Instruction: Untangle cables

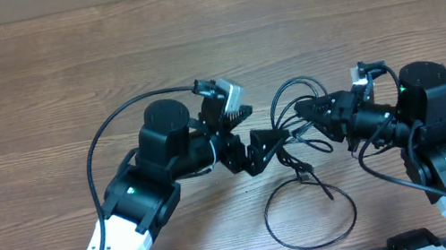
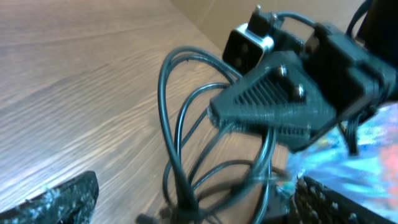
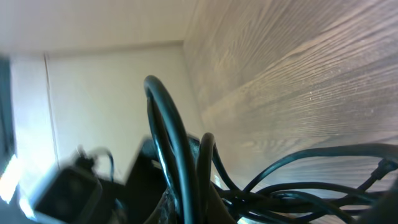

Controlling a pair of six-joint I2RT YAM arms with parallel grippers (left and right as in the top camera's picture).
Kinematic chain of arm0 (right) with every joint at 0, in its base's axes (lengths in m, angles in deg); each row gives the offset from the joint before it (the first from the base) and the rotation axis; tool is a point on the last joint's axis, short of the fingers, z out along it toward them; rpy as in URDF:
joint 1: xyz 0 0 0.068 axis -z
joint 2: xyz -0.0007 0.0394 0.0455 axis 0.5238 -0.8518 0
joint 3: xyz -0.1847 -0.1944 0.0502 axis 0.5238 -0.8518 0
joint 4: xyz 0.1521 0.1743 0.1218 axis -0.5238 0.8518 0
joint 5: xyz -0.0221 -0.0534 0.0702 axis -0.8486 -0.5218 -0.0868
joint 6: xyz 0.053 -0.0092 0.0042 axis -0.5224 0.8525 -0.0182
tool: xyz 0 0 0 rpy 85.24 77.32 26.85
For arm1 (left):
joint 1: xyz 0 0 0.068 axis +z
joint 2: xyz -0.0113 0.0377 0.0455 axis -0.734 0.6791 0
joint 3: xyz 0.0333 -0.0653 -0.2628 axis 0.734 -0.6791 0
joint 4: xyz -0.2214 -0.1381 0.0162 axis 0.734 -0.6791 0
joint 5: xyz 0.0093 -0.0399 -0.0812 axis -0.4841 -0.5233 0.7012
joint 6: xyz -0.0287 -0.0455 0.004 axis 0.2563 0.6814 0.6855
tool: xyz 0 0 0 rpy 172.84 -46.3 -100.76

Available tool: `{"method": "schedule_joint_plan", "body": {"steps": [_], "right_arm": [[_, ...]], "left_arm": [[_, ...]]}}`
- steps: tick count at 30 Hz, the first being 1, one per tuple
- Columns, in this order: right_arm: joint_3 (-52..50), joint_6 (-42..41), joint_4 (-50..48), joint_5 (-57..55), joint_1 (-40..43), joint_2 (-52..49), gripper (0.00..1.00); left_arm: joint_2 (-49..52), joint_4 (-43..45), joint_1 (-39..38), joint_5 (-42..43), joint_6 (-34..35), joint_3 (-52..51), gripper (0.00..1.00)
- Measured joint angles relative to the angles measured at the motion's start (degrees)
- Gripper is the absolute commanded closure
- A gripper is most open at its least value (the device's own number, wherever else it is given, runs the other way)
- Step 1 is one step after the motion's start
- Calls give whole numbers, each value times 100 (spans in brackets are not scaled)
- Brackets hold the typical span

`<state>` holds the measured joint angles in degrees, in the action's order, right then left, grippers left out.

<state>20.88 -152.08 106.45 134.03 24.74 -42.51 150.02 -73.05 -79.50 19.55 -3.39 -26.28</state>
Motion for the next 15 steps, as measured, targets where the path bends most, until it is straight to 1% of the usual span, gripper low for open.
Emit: {"method": "schedule_joint_plan", "body": {"steps": [2, 5, 9, 15], "right_arm": [[0, -463, 0, -146, 0, 0, 96], [0, -1123, 0, -293, 0, 0, 96], [0, -1851, 4, -391, 0, 0, 96], [0, -2461, 2, -417, 0, 0, 96]], "left_arm": [[-76, -173, 0, -42, -205, 0, 0], [-278, -518, 0, -85, -723, 0, 0], [-490, -807, 0, -131, -1182, 0, 0], [-817, -968, -81, -455, -1690, 0, 0]]}}
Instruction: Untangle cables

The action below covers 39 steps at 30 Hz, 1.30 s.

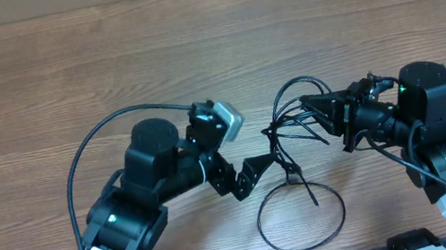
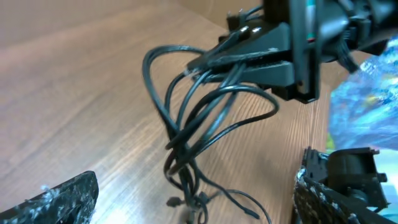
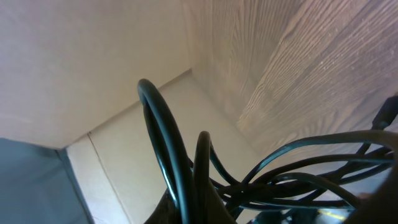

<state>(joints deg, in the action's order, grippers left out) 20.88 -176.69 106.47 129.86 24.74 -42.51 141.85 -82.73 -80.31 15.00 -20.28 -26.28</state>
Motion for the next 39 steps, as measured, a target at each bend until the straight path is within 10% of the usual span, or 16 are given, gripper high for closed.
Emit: {"method": "schedule_joint_plan", "body": {"steps": [24, 34, 39], "right_arm": [[0, -262, -9, 953, 0, 0, 96], [0, -160, 9, 1034, 0, 0, 96], [0, -160, 13, 1036, 0, 0, 96]], "left_arm": [[258, 538, -1047, -1648, -1010, 0, 0], [319, 881, -1121, -1681, -1187, 0, 65], [350, 894, -1121, -1510, -1246, 0, 56]]}}
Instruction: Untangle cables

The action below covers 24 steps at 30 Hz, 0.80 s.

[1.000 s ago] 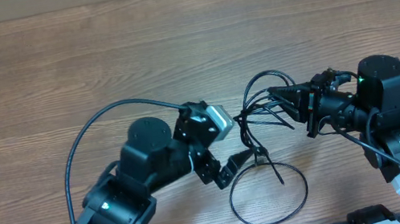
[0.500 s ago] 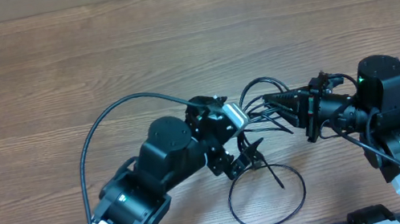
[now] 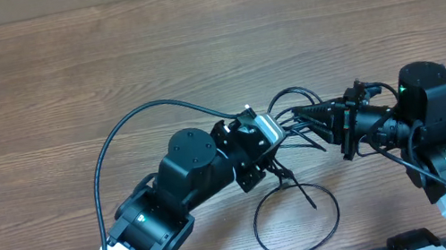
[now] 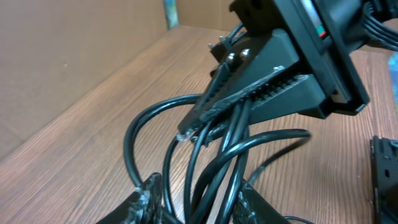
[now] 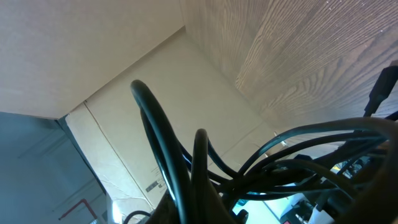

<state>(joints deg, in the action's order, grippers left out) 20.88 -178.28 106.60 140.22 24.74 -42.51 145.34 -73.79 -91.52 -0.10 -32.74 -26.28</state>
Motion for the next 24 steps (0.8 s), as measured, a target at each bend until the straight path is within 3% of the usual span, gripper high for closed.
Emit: {"method": "schedule_joint_plan", "body": {"steps": [2, 6, 10, 13, 14, 16, 20, 24], "right_arm": [[0, 2, 2, 11, 0, 0, 96], [0, 0, 4, 46, 0, 0, 96], [0, 15, 4, 98, 0, 0, 96], [0, 50, 4, 125, 0, 0, 96], [0, 63, 4, 122, 0, 0, 96], [0, 61, 2, 120, 2, 0, 95], [0, 85, 4, 120, 7, 0, 75], [0, 374, 2, 98, 0, 2, 29]], "left_arm": [[81, 7, 0, 94, -28, 0, 43], [251, 31, 0, 190, -20, 0, 42], [326, 157, 0, 219, -9, 0, 63], [330, 343, 0, 245, -11, 0, 91], [330, 382, 0, 262, -22, 0, 96], [330, 413, -2, 286, -61, 0, 96], [330, 424, -26, 291, -61, 0, 96], [334, 448, -26, 282, 13, 0, 96]]}}
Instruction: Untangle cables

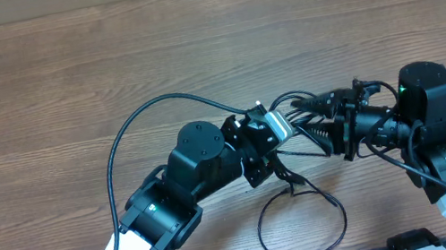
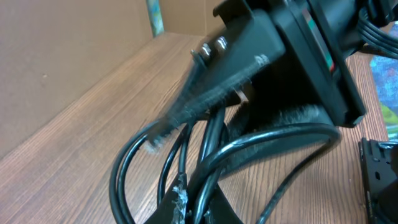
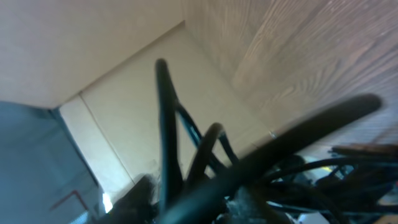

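Note:
A tangle of black cables (image 1: 293,120) hangs between my two grippers, and one large loop (image 1: 301,221) of it lies on the table towards the front. My left gripper (image 1: 270,155) is at the tangle's left side; in the left wrist view the left gripper (image 2: 202,202) is shut on a few cable strands (image 2: 273,134). My right gripper (image 1: 305,118) faces it from the right with its fingers (image 2: 211,93) spread. In the blurred right wrist view the right gripper (image 3: 199,199) stands open with cable strands (image 3: 163,124) running between its fingers.
The wooden table (image 1: 191,39) stretches away behind and to the left. The left arm's own lead (image 1: 149,115) arcs over the table. A cardboard wall (image 2: 62,37) stands beyond the far edge. Blue packaging (image 2: 385,81) shows at the right.
My left gripper, open around the strands before, is now shut on them. My right gripper, shut on the tangle before, now has its fingers spread. The floor loop shifted slightly right.
The right gripper held the tangle while the open left gripper was close beside it. Then the left gripper was further left and open. It then stood round the strands under the right gripper. Now the left is shut on them and the right is open.

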Controlling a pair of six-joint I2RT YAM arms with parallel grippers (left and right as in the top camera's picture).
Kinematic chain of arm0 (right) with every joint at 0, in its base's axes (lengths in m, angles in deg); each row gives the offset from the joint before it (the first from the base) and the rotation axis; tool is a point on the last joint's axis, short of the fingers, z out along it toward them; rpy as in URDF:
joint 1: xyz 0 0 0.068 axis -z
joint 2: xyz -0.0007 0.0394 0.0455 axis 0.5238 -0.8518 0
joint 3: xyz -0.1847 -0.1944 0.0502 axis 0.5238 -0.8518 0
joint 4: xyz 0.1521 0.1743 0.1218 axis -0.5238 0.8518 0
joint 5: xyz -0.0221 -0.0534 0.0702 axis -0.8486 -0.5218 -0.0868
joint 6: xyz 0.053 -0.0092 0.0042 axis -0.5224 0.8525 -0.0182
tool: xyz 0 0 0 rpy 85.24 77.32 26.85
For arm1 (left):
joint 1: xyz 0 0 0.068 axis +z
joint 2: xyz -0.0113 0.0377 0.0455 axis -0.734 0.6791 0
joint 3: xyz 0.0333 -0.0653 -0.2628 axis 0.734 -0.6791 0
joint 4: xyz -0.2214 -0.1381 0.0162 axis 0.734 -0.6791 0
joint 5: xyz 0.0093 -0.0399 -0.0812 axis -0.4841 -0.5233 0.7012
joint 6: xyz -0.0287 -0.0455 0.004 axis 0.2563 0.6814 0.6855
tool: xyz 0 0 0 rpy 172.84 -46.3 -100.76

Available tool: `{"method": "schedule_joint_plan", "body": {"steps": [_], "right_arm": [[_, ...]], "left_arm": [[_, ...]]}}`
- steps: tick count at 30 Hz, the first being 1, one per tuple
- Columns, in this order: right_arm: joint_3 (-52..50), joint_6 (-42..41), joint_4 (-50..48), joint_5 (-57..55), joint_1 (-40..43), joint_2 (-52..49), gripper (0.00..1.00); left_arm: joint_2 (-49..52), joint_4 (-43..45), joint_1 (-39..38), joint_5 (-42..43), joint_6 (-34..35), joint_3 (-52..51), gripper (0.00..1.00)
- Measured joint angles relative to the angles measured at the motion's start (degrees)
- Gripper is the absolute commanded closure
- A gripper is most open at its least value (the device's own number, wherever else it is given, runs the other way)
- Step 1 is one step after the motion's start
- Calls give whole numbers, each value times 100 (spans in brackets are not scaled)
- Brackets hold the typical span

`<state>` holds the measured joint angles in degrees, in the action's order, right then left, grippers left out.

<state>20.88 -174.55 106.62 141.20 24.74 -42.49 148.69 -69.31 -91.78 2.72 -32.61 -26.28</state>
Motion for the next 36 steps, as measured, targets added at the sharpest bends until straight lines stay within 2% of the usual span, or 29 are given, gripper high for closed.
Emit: {"method": "schedule_joint_plan", "body": {"steps": [3, 4, 11, 16, 21, 26, 36], "right_arm": [[0, 319, 0, -46, 0, 0, 2], [0, 415, 0, -87, 0, 0, 0], [2, 1567, 186, -525, 0, 0, 0], [2, 2382, 588, -918, 0, 0, 0], [2, 2931, 704, -984, 0, 0, 0], [2, 3215, 815, -929, -57, 0, 0], [2, 3285, 881, -1309, -1189, 0, 0]], "left_arm": [[0, -52, 0, -153, 240, 0, 96], [0, -94, 0, -245, 332, 0, 96], [-2, -592, 24, -1414, 1451, 0, 96], [-170, -1113, 424, -1950, 2376, -2, 96], [-516, -1248, 981, -1976, 3027, -2, 96], [-581, -1257, 1132, -1759, 3563, 0, 96], [-581, -1276, 1132, -1565, 4981, 0, 96]]}}
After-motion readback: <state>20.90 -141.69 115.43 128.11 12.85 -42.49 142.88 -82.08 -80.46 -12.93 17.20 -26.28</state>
